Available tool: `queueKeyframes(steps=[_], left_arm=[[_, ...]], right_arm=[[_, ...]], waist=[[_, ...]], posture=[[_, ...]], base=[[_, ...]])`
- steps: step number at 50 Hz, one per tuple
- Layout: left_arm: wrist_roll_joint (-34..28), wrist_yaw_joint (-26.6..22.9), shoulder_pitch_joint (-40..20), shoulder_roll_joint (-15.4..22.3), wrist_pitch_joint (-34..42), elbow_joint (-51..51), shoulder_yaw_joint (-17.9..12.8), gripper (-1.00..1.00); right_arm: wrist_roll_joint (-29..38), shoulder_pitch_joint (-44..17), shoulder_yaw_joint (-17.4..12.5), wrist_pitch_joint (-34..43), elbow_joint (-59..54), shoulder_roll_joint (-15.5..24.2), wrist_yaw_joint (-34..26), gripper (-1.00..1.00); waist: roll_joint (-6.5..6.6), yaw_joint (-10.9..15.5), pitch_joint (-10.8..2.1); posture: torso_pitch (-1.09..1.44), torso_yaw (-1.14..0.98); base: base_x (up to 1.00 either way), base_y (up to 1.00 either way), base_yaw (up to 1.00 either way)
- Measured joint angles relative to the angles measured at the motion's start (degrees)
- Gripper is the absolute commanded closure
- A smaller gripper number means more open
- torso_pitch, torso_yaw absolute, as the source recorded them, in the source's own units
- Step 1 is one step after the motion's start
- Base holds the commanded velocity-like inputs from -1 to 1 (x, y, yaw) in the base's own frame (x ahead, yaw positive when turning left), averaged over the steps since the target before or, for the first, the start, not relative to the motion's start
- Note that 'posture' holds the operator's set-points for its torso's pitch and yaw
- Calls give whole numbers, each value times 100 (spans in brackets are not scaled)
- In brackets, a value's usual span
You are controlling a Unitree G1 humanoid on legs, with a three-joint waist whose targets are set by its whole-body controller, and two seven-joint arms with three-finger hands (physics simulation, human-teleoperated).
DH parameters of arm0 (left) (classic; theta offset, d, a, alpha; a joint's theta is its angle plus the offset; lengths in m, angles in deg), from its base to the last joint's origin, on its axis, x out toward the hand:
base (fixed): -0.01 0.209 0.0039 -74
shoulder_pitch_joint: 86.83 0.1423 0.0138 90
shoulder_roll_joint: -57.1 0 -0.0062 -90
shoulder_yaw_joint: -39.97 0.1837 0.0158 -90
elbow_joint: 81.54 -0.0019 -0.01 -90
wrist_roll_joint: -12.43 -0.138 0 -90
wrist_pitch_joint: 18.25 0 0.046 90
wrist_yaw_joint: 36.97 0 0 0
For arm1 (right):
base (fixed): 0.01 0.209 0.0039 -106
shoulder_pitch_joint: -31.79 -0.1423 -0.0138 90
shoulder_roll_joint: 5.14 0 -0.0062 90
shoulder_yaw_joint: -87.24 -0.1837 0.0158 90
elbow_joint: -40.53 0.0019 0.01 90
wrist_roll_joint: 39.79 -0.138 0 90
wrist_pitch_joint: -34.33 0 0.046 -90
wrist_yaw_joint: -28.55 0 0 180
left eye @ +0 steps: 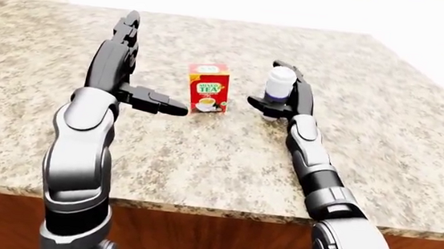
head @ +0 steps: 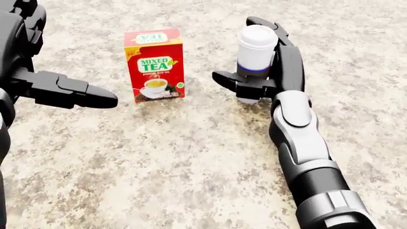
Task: Move the drinks to the dining counter.
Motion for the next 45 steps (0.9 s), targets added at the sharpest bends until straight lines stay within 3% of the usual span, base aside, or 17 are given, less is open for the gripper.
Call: queueKeyframes(steps=[5,6,32,39,45], left_arm=[[-16,2,-29,-3,29,57,4,-100],[-22,4,-38,-2,31,55,6,-100],[14,-16,-278,107,256,130,-31,-100],[17,-20,-260,122,319,182,-47,-100],[6,-31,-339,148,414,270,-71,-100]], right_arm=[[-4,53,-22,-56,32,52,-19,-75],[-7,62,-24,-50,42,61,-25,-99],[-189,723,-218,996,2130,471,-70,-100],[-405,1095,-396,1607,3175,743,33,-100],[-662,1499,-625,2471,4385,997,152,-100]], waist=[[-21,11,-14],[-25,12,-17],[-104,106,37],[-122,105,102],[-60,76,177]], posture=[[0,0],[0,0],[0,0],[0,0],[0,0]], base=[[0,0,0],[0,0,0],[0,0,0],[0,0,0],[0,0,0]])
